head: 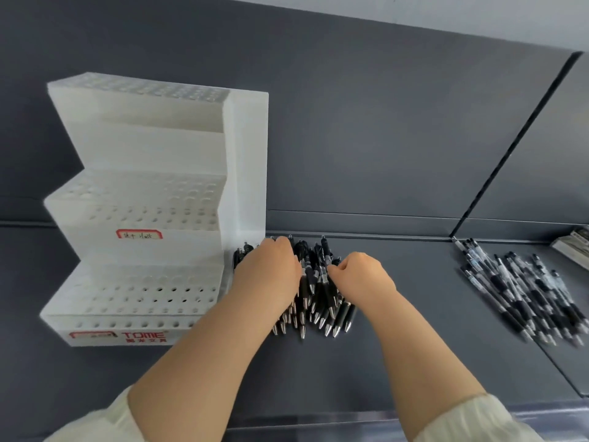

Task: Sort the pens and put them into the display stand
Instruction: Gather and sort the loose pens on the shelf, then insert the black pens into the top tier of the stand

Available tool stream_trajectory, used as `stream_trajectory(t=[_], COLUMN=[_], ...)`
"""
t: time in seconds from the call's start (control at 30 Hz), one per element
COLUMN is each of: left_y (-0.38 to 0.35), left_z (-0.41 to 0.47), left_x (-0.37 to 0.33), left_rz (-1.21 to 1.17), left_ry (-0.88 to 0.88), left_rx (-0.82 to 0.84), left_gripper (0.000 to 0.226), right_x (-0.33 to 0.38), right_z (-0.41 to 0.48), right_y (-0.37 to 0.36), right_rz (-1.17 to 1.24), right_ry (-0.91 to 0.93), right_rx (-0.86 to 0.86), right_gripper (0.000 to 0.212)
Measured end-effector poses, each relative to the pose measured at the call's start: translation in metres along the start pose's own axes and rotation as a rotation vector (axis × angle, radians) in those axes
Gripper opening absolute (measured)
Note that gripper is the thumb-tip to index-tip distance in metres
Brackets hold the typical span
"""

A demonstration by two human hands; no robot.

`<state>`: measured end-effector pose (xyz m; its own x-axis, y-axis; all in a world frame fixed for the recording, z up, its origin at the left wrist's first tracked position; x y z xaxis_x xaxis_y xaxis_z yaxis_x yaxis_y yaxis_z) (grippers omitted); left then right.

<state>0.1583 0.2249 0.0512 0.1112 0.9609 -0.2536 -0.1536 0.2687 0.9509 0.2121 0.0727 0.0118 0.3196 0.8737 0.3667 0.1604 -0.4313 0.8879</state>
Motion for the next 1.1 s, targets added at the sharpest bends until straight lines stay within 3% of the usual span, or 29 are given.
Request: stream_trajectory(t=[0.23, 0.4, 0.53, 0.73, 0.87, 1.1], left_y=[-0.027, -0.026, -0.016, 0.028, 0.065, 0.137], left_z=[0.018, 0.024, 0.018, -0.009, -0.028, -0.055], left_x=[0.004, -0.003, -0.009, -0.016, -0.005, 0.039], left_rz=[0.074, 0.188, 0.052, -0.338, -0.484, -0.535], left_ry=[0.145, 0.149, 0.118, 0.049, 0.015, -0.06], left_rx=[0.147, 0.175, -0.036, -0.343, -0.417, -0.469], left_gripper=[0.022, 0.038, 0.035, 0.02, 0.01, 0.017], right_x=[0.008, 0.007, 0.01, 0.019, 0.041, 0.098], right_z=[0.019, 0.017, 0.007, -0.018, -0.044, -0.101], right_y=[-0.006, 0.001, 0.017, 0.041, 0.053, 0.08], right_rz=[0.005, 0.205, 0.304, 0.52, 0.675, 0.836], right_ry=[0.061, 0.149, 0.267, 0.309, 0.4, 0.595], right_rx=[0.135, 0.232, 0.221, 0.175, 0.135, 0.139], right_gripper=[0.045, 0.048, 0.045, 0.019, 0.002, 0.01])
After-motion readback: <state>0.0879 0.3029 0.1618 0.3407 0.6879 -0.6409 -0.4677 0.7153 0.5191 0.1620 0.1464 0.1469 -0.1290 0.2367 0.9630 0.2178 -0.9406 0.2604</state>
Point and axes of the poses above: each hand's wrist, its own z-axis towards the middle knuckle, its own y-axis out of the back of the hand, x = y × z, the point moved 6 cm from there along z, towards the middle knuckle, and after that the axes turned 15 degrees about -y, right-handed, at the moved point
